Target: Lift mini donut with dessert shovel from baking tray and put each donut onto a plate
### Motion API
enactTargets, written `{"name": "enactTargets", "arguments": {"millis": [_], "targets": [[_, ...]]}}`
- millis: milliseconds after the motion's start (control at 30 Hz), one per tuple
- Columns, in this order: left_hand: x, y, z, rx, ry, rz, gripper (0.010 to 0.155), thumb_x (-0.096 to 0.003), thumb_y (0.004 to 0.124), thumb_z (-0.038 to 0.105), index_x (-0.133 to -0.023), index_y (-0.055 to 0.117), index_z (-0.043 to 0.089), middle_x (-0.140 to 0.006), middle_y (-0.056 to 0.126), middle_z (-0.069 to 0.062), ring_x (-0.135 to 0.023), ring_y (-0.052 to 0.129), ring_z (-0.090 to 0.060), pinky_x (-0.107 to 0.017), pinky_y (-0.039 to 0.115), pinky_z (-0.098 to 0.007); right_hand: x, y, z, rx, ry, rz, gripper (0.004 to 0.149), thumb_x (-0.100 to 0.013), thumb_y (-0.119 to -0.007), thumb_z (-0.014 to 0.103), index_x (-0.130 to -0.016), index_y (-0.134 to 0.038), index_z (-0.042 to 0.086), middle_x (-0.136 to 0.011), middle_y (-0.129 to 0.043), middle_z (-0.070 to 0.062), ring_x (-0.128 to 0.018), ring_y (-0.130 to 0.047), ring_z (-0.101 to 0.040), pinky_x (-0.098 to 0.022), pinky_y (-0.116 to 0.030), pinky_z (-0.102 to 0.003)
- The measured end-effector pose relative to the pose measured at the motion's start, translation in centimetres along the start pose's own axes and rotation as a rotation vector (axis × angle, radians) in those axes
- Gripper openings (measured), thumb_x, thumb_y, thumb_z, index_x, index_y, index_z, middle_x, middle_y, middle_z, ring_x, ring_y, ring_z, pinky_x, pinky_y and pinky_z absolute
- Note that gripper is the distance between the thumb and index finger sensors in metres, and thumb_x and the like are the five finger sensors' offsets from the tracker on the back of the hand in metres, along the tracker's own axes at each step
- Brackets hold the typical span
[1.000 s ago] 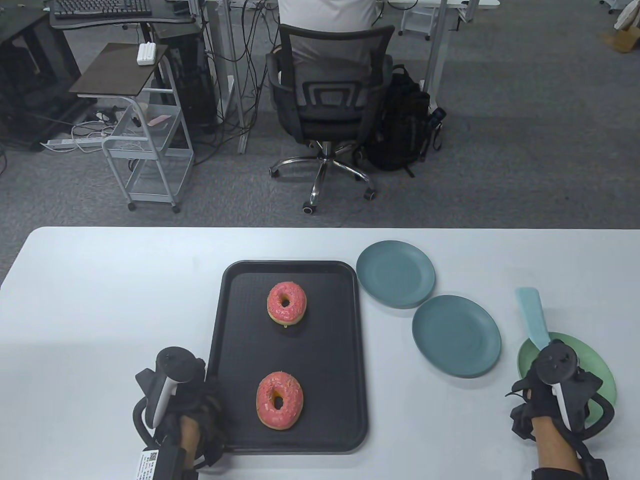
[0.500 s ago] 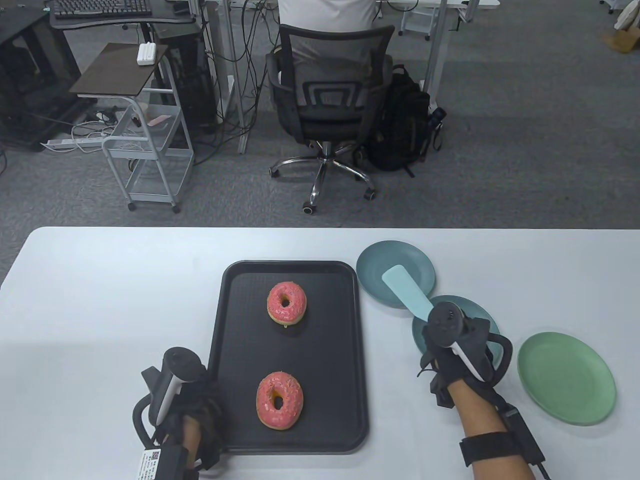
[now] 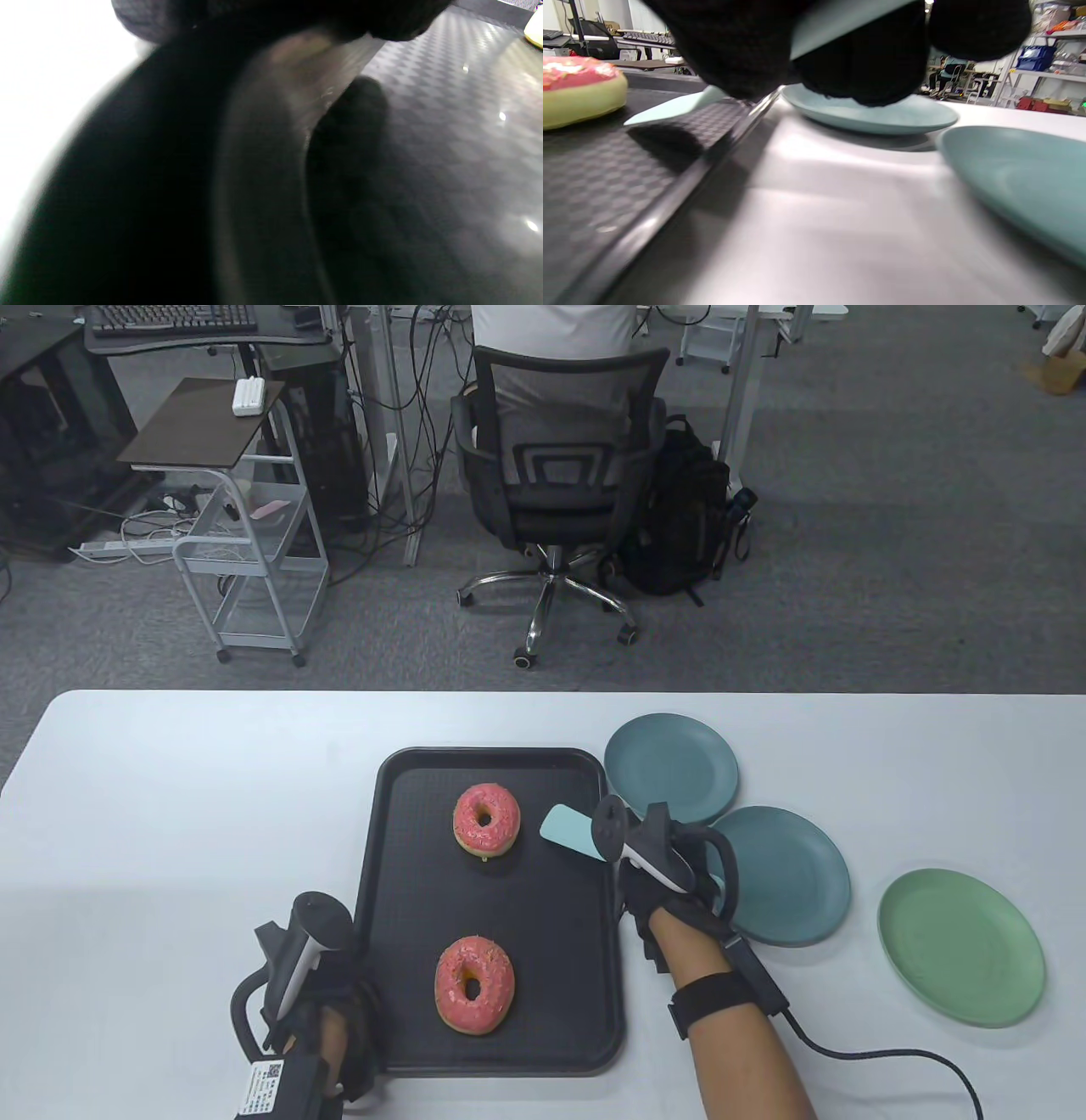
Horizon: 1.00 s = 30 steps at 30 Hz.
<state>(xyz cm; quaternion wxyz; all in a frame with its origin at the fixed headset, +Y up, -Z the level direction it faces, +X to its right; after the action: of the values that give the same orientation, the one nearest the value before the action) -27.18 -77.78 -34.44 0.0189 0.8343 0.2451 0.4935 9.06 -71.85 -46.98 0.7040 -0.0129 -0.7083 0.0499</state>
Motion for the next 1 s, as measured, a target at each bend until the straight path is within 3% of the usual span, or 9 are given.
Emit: {"name": "enactTargets", "arguments": {"millis": [267,567,1000], "targets": [[-0.1,0.1,0.0,0.005,-0.004,-0.014,0.060,-0.0412,0.077,0.043,-0.096,0.057,0.030,-0.077,0.077,0.003,-0.057,0.088,-0.020,-0.047,0.078,-0.041,-1.8,-0.7,3.4,-0.065,0.004,-0.009,0.060,-0.042,-0.089,0.029,-0.096,-0.071,0.012,-0.087,-0.085,-0.017,-0.065,-0.086,-0.040,-0.058,-0.070,-0.058],[0.0,0.1,0.1,-0.009,-0.010,0.001,0.060,-0.0408,0.077,0.042,-0.096,0.058,0.030,-0.076,0.078,0.003,-0.056,0.089,-0.020,-0.048,0.079,-0.041,-2.6,-0.7,7.7,-0.070,0.052,-0.026,0.060,-0.041,-0.089,0.029,-0.097,-0.071,0.016,-0.088,-0.084,-0.016,-0.068,-0.085,-0.039,-0.061,-0.067,-0.058],[-0.2,0.2,0.2,-0.013,-0.007,0.008,0.060,-0.0406,0.077,0.040,-0.096,0.058,0.028,-0.076,0.078,0.002,-0.056,0.088,-0.021,-0.049,0.078,-0.042,-3.3,-1.0,9.5,-0.124,0.063,0.000,0.059,-0.041,-0.089,0.030,-0.096,-0.071,0.016,-0.088,-0.084,-0.016,-0.068,-0.085,-0.039,-0.061,-0.067,-0.058]]}}
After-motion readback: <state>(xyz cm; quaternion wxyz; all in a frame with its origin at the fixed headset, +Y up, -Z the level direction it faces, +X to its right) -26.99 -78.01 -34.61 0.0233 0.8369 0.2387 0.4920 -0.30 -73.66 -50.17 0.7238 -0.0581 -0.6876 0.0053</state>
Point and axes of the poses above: the tracker on the back of each hand, its own z axis roughly to the thumb side, its own x axis roughly from the fingertips to the wrist, y = z × x, the point moved 4 cm from there along -x, roughly from the wrist to the fingertips
